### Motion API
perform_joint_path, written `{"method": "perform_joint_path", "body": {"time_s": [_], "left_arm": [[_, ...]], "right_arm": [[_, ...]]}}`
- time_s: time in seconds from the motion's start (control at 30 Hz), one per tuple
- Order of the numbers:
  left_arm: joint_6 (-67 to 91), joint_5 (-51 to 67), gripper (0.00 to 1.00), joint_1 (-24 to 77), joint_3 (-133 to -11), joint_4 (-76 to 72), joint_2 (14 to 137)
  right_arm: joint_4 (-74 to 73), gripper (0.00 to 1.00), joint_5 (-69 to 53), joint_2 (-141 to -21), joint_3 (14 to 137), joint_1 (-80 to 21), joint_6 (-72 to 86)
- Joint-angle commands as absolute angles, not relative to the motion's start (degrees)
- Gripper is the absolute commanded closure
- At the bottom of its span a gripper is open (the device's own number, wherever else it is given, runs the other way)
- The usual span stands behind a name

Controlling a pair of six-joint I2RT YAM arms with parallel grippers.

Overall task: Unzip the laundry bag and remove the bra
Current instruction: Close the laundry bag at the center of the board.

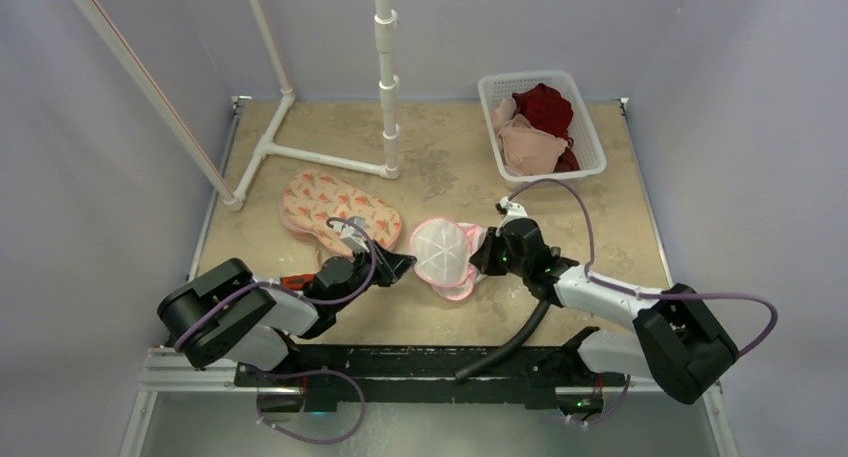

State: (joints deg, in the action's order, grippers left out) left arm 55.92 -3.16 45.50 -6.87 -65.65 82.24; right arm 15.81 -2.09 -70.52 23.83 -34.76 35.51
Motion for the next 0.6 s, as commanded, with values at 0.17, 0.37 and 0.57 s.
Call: {"method": "perform_joint_path", "body": {"time_s": [0.17,0.37,0.57], "left_arm": [[50.48,-8.67,0.47,45.44,-13.98,-32.39,53.74],[41.8,-23.72,0.37,45.43,-29.78,-1.08,31.83],[39.37,-29.85,0.37,45.37,-38.68,12.6,27.56]], "right_arm": [[10.06,1.0,-7.36,-55.3,35.56,-34.8,31.01],[8.56,1.0,-21.95,-61.56,52.7,-35.4,31.63],[7.78,1.0,-23.7,-62.86,58.23,-36.17,33.68]]}}
